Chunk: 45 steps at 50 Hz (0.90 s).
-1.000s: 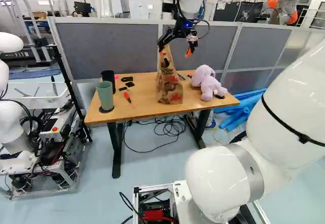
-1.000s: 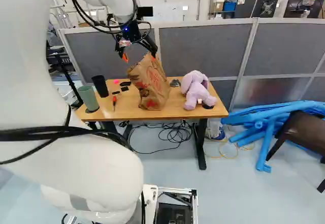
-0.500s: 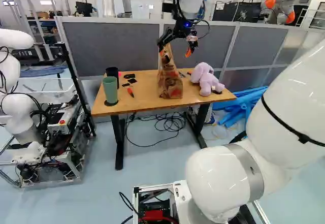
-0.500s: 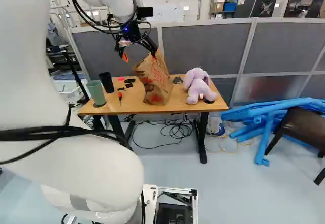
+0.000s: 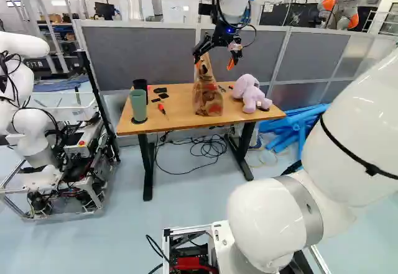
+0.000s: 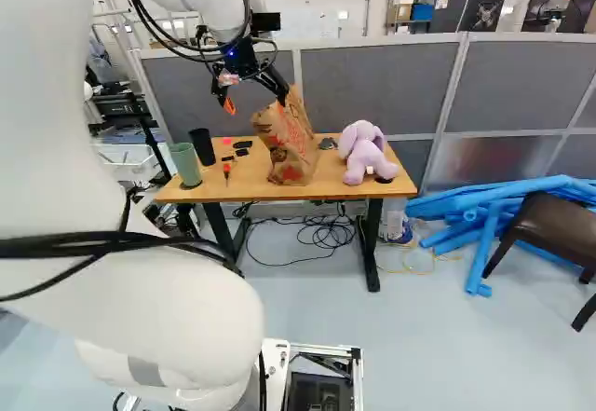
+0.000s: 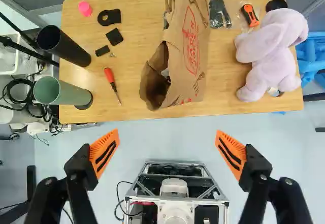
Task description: Pick up the bag on the ground and place it on the table
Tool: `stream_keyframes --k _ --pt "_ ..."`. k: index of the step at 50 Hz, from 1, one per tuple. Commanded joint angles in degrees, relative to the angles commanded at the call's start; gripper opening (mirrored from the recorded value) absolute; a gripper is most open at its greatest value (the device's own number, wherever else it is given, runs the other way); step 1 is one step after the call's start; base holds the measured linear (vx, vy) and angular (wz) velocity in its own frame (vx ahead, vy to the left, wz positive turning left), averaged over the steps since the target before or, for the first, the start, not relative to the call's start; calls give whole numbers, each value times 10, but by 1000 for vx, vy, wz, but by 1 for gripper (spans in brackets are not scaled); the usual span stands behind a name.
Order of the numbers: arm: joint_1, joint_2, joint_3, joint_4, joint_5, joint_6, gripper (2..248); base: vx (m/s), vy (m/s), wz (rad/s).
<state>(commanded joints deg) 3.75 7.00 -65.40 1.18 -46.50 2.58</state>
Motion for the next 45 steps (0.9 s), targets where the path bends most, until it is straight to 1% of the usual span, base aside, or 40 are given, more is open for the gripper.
stream_keyframes --k 30,45 --pt "0 0 0 0 1 0 247 -5 0 1" --pt "0 1 8 0 12 0 247 0 0 0"
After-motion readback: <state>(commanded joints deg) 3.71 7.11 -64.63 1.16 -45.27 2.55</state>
